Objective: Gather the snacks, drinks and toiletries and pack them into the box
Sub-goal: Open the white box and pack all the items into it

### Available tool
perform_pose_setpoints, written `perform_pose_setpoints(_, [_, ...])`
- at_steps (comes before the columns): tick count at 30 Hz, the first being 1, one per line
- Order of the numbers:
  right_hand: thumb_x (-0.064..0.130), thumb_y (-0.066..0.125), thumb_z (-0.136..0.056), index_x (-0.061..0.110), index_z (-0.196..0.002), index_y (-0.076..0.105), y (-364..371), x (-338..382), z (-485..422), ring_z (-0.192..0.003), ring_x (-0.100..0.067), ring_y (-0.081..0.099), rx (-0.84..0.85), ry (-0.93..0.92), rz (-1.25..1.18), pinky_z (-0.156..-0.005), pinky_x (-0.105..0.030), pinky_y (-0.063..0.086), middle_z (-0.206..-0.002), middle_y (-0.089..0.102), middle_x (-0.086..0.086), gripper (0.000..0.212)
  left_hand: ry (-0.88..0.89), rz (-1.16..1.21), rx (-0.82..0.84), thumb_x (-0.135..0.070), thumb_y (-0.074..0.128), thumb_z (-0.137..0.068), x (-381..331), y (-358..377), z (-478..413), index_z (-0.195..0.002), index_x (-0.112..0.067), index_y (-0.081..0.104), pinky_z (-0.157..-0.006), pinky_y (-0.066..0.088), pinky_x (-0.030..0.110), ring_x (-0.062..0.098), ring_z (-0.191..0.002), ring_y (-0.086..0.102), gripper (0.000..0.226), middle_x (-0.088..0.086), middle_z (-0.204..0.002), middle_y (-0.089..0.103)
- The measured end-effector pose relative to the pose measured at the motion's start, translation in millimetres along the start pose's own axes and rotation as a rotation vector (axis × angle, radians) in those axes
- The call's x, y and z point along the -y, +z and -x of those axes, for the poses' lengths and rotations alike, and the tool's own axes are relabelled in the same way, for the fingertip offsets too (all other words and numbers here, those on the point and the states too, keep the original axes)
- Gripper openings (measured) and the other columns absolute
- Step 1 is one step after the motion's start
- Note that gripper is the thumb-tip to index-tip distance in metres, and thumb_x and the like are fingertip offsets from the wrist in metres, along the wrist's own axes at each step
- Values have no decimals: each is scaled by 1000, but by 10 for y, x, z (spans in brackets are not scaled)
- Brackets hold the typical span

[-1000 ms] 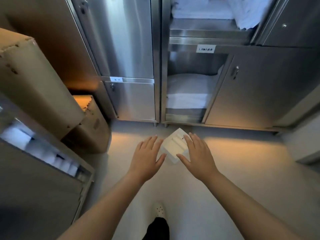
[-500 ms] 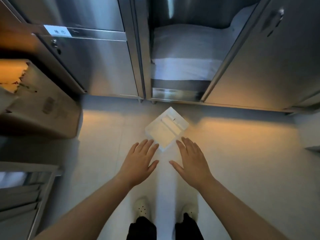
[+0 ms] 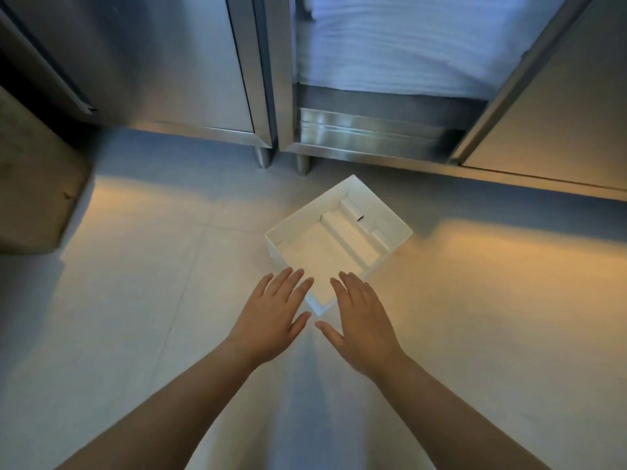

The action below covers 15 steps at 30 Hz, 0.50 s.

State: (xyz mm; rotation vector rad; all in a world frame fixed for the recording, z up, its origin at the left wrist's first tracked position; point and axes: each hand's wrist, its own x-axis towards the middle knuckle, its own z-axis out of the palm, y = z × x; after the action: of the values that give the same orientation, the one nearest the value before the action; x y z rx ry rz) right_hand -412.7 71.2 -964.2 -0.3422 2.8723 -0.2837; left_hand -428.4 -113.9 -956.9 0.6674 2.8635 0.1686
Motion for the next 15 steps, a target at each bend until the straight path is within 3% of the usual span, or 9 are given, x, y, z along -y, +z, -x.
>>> perform_pose_setpoints(2, [73,16,-82,25,-150,9,390,-95,-168,-145,-20,7,-20,-7,-8,-100,-24,-23,-158,9,2,84,30,-39,-21,-53,13,-96,114,389,-166,-146,-21,30,-114,14,45,23,-142,22,63,4,-153,27])
perform_pose_setpoints(5, [69,28,-87,20,-147,22,788,-195,-404,-141,-22,22,-79,-49,-58,-103,-24,-15,-154,25,-2,78,97,-92,-74,-53,5,-97,289,772,-412,-140,-16,43,-109,28,51,27,-136,34,68,7,-146,39])
perform_pose_setpoints(9, [62,31,-89,14,-138,40,1029,-271,-574,-131,-25,39,-121,-143,-62,-113,-34,16,-141,44,-7,69,127,-149,-59,-53,15,-96,467,1100,-572,-144,-17,36,-113,4,46,23,-141,20,63,4,-152,28])
perform_pose_setpoints(11, [56,36,-92,12,-130,49,1106,-292,-580,-123,-24,45,-106,-144,-19,-113,-36,21,-131,52,-7,59,139,-140,-43,-51,18,-95,498,1184,-584,-143,-16,36,-113,-3,41,22,-142,21,62,5,-151,31])
perform_pose_setpoints(13, [48,44,-94,11,-110,60,1171,-299,-547,-105,-24,54,-150,-164,48,-110,-38,25,-109,62,-7,44,158,-119,-74,-47,27,-96,488,1219,-566,-136,-13,47,-114,6,41,25,-137,34,56,9,-142,45])
perform_pose_setpoints(15, [40,57,-90,9,-84,63,1225,-299,-537,-81,-26,58,-272,-186,64,-97,-41,40,-82,63,-7,32,182,-140,-151,-42,42,-94,482,1255,-557,-121,-10,59,-112,21,46,28,-124,49,45,10,-126,59])
